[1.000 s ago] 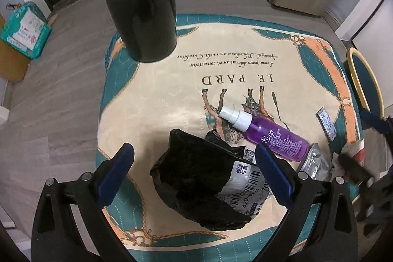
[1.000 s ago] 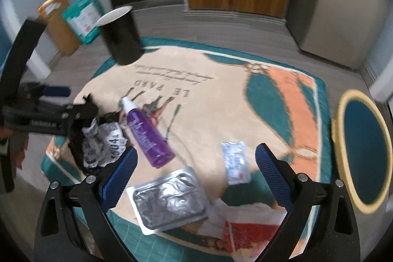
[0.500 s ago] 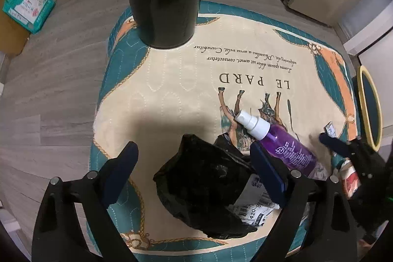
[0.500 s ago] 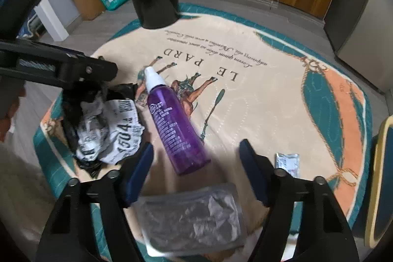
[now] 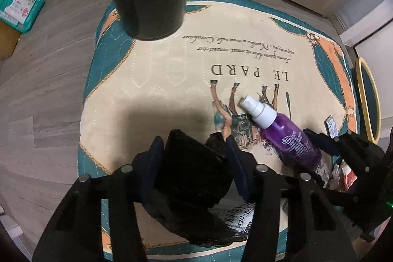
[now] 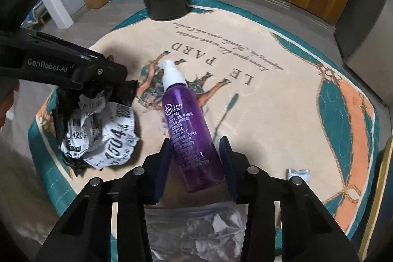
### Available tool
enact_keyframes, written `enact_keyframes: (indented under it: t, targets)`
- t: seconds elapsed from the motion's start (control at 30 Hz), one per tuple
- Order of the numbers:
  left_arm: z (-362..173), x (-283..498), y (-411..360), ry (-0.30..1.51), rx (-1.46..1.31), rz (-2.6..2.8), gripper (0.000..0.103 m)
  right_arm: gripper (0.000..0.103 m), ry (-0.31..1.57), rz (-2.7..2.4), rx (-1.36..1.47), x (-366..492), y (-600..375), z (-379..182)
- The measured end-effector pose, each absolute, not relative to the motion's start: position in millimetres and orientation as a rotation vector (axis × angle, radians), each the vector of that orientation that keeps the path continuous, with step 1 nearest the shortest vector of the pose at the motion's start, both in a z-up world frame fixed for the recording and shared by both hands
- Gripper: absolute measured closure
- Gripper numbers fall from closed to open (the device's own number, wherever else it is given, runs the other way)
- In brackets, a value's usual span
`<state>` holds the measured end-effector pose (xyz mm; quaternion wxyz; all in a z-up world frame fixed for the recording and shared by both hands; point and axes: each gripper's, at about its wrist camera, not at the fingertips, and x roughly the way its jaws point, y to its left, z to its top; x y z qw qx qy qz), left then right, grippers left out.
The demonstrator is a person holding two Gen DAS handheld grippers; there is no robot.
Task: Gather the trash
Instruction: 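Grasp the black bag with the left tool while the right tool grasps the purple spray bottle, then lift the black bag and spray bottle and carry both tools over the bin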
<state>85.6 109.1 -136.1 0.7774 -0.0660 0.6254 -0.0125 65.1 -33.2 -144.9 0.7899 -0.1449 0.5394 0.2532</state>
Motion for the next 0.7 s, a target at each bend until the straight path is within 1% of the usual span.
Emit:
enact_keyframes:
  t: [0.03, 0.2, 0.27, 0.37, 0.4, 0.43, 0.5, 0.7]
  targets:
    - [-136, 86, 107, 1.351, -0.131, -0.033, 0.066, 0.062, 1.158, 0.533, -0.302, 65, -36, -143]
    - [-125, 90, 103, 1.304, -0.09, -0.036, 0.072, 0.066, 1.151, 0.488, -0.275, 69, -50, -136]
    - [-120, 91, 105, 1.283, -0.088, -0.032, 0.074, 0.067, 1.157, 0.472, -0.264, 71, -58, -135]
    - [-116, 95, 106, 1.264, -0.088, -0.027, 0.082, 0.067, 1.162, 0.43, -0.241, 72, -72, -133]
    - [-115, 95, 106, 1.26, -0.088, -0.028, 0.09, 0.067, 1.16, 0.417, -0.234, 73, -76, -131]
    - [-113, 96, 105, 1.255, -0.088, -0.032, 0.095, 0.067, 1.159, 0.398, -0.216, 74, -82, -129]
    - [-109, 97, 102, 1.241, -0.087, -0.045, 0.101, 0.068, 1.155, 0.375, -0.186, 76, -91, -126]
    - [-101, 97, 82, 1.206, -0.037, -0.089, 0.102, 0.069, 1.139, 0.318, -0.12, 77, -113, -114]
